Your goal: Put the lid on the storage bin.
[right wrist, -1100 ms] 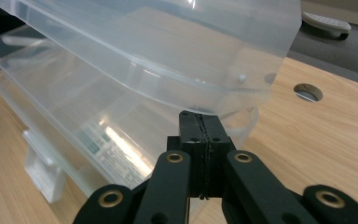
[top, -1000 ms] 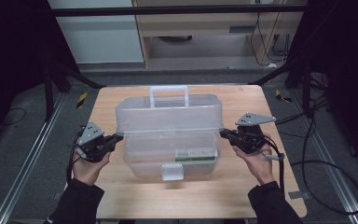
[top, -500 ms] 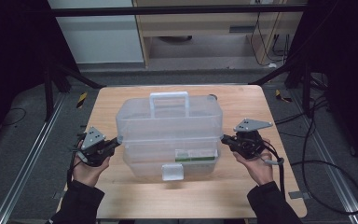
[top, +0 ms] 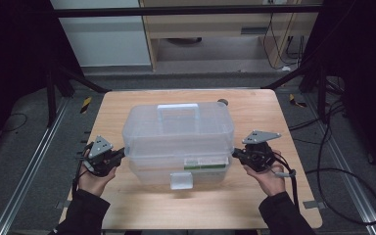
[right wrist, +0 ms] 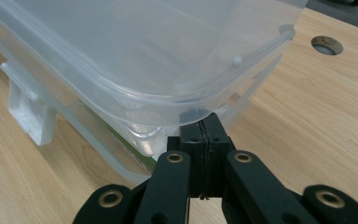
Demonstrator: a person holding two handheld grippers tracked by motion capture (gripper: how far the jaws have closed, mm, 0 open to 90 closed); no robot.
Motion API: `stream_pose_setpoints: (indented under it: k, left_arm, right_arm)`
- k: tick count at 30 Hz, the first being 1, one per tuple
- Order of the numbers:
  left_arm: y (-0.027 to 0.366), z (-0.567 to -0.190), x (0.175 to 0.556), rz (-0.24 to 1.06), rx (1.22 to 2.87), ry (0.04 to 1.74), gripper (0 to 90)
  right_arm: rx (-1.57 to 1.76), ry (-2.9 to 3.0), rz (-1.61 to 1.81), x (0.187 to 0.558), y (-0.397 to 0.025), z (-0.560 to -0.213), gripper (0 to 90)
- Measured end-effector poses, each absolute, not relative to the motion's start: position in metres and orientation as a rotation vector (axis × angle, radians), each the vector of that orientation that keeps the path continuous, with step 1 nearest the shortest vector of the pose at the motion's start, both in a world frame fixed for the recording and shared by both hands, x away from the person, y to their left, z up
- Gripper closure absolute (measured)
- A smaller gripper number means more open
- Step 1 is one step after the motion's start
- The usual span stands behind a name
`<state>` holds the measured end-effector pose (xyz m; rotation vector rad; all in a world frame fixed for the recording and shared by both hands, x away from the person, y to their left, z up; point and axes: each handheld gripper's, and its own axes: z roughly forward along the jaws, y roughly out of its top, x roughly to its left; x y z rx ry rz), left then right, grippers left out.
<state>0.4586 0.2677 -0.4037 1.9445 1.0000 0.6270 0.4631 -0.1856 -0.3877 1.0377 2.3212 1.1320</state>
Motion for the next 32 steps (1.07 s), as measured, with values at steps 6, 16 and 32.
stream_pose_setpoints:
  k: [6,16,32]
  left_arm:
    - [0.276,-0.407,0.463,0.632,1.934,1.049,89.6]
    - [0.300,-0.424,0.474,0.635,1.922,1.175,87.2]
    - [0.323,-0.444,0.484,0.676,1.901,1.288,58.4]
  right_arm:
    - [1.042,2.343,1.102,0.463,-0.185,-0.392,90.0]
    - [1.105,2.341,1.052,0.471,-0.194,-0.407,90.0]
    - [1.312,2.066,0.956,0.486,-0.240,-0.433,52.9]
